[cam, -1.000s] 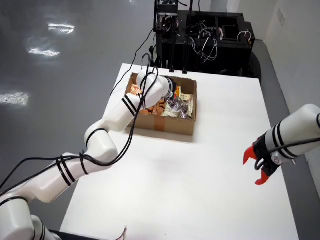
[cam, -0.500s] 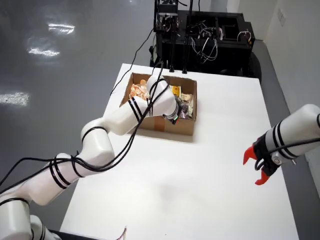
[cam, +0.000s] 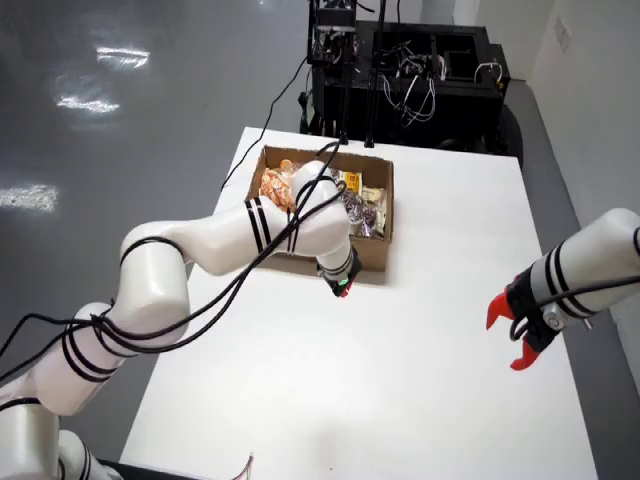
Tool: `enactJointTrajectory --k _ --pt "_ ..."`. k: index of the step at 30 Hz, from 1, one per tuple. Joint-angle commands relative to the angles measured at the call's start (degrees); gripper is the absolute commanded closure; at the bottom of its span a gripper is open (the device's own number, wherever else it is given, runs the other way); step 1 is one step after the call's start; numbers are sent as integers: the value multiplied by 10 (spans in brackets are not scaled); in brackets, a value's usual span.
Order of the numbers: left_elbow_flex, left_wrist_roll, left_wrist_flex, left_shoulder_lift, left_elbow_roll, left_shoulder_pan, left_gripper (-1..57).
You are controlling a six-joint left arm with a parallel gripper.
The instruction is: Grasp a snack and put it in the bin.
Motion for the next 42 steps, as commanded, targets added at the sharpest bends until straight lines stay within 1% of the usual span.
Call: enactJointTrajectory --k 1,4,8,18,23,28,34,36,39,42 --pt "2 31 -4 -2 -20 -21 553" --pt "-9 43 -6 0 -39 -33 554" --pt "-32 42 -7 8 -54 -52 552" --pt "-60 3 -8 18 -70 -100 566" --pt "-99 -19 -9 40 -71 -116 565" --pt "-197 -25 -9 95 -72 -119 564" --pt "-392 -13 -9 200 -71 -103 564" --pt "-442 -1 -9 227 -71 -94 563" --pt "-487 20 -9 251 -71 -79 563" --pt "-510 35 -8 263 -71 -62 563"
